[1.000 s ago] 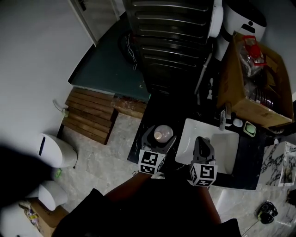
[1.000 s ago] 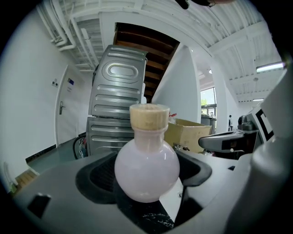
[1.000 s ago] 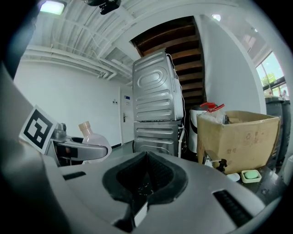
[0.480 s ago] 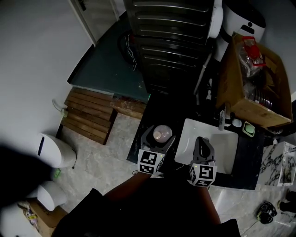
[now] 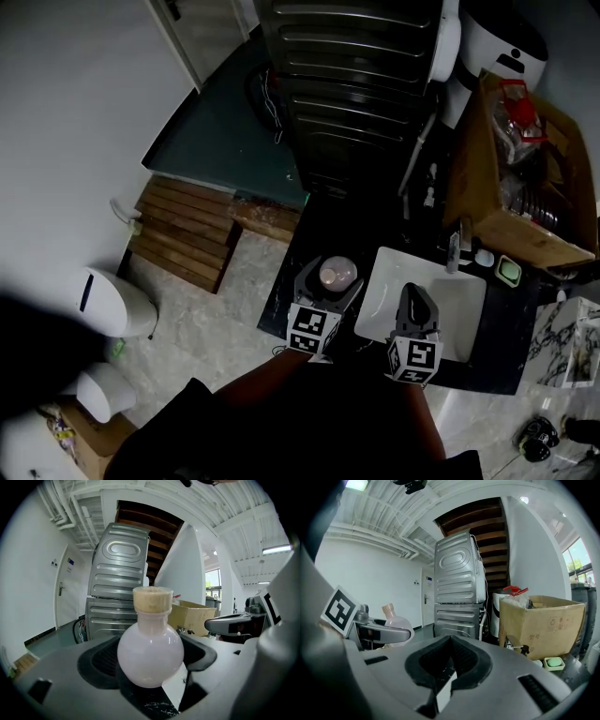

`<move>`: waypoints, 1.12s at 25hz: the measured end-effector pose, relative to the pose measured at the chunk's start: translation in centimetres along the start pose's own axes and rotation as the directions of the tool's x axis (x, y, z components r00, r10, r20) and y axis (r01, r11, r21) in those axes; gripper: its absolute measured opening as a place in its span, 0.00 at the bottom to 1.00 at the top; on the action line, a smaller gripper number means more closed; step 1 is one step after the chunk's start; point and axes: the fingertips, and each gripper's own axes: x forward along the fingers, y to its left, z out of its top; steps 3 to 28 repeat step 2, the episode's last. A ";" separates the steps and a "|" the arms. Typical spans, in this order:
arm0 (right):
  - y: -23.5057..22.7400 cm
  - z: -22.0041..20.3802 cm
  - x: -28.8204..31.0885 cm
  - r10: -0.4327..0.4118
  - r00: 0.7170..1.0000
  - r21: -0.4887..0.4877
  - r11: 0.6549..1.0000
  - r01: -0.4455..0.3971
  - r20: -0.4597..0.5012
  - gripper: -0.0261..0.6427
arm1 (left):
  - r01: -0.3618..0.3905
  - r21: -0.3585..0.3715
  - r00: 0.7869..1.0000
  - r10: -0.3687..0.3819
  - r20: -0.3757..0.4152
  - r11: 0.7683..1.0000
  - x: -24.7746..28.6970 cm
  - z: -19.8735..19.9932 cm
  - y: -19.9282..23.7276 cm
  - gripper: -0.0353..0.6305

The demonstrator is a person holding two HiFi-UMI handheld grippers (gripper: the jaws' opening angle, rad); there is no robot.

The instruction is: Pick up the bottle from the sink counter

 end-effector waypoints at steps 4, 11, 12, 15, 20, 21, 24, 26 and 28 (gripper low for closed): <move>-0.3 0.0 0.4 -0.002 1.000 0.000 1.000 0.002 0.004 0.09 | -0.004 -0.009 1.000 0.004 -0.008 1.000 0.4 -0.2 0.1 0.63; -0.3 0.0 0.4 -0.002 1.000 0.000 1.000 0.002 0.004 0.09 | -0.004 -0.009 1.000 0.004 -0.008 1.000 0.4 -0.2 0.1 0.63; -0.3 0.0 0.4 -0.002 1.000 0.000 1.000 0.002 0.004 0.09 | -0.004 -0.009 1.000 0.004 -0.008 1.000 0.4 -0.2 0.1 0.63; -0.3 0.0 0.4 -0.002 1.000 0.000 1.000 0.002 0.004 0.09 | -0.004 -0.009 1.000 0.004 -0.008 1.000 0.4 -0.2 0.1 0.63; -0.3 0.0 0.4 -0.002 1.000 0.000 1.000 0.002 0.004 0.09 | -0.004 -0.009 1.000 0.004 -0.008 1.000 0.4 -0.2 0.1 0.63; -0.3 0.0 0.4 -0.002 1.000 0.000 1.000 0.002 0.004 0.09 | -0.004 -0.009 1.000 0.004 -0.008 1.000 0.4 -0.2 0.1 0.63; -0.3 0.0 0.4 -0.002 1.000 0.000 1.000 0.002 0.004 0.09 | -0.004 -0.009 1.000 0.004 -0.008 1.000 0.4 -0.2 0.1 0.63; -0.3 0.0 0.4 -0.002 1.000 0.000 1.000 0.002 0.004 0.09 | -0.004 -0.009 1.000 0.004 -0.008 1.000 0.4 -0.2 0.1 0.63; -0.3 0.0 0.4 -0.002 1.000 0.000 1.000 0.002 0.004 0.09 | -0.004 -0.009 1.000 0.004 -0.008 1.000 0.4 -0.2 0.1 0.63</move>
